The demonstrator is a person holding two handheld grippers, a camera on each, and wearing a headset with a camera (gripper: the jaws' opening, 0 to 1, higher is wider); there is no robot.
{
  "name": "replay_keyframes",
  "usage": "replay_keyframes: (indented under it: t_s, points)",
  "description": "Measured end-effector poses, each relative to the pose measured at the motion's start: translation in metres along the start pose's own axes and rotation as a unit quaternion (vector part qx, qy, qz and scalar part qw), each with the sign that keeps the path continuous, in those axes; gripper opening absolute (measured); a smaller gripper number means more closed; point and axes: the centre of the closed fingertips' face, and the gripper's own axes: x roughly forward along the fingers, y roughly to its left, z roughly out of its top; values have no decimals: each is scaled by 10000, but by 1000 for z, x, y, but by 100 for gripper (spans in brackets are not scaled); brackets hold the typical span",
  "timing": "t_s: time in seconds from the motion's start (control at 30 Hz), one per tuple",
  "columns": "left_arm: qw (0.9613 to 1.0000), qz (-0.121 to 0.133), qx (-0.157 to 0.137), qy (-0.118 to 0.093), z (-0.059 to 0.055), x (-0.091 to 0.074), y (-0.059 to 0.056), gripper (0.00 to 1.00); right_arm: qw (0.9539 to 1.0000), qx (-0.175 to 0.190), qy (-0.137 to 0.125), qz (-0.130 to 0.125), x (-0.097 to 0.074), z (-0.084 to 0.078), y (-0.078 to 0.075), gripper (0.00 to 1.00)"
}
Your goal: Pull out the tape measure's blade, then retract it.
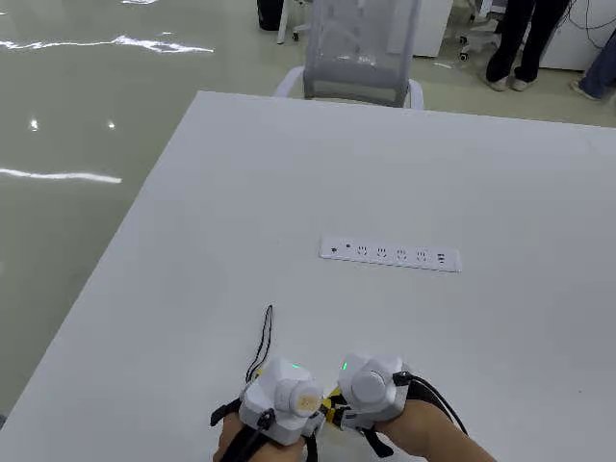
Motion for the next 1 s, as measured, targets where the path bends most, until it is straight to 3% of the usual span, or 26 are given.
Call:
replay_keyframes:
  t_s: [0.9,1.0]
  points:
    - [10000,-36,-19,-17,0,0,0,60,9998,-101,-103,107,1,3,3,12]
    - [10000,-34,27,9,0,0,0,60,9995,-267,-139,26,2,2,3,13]
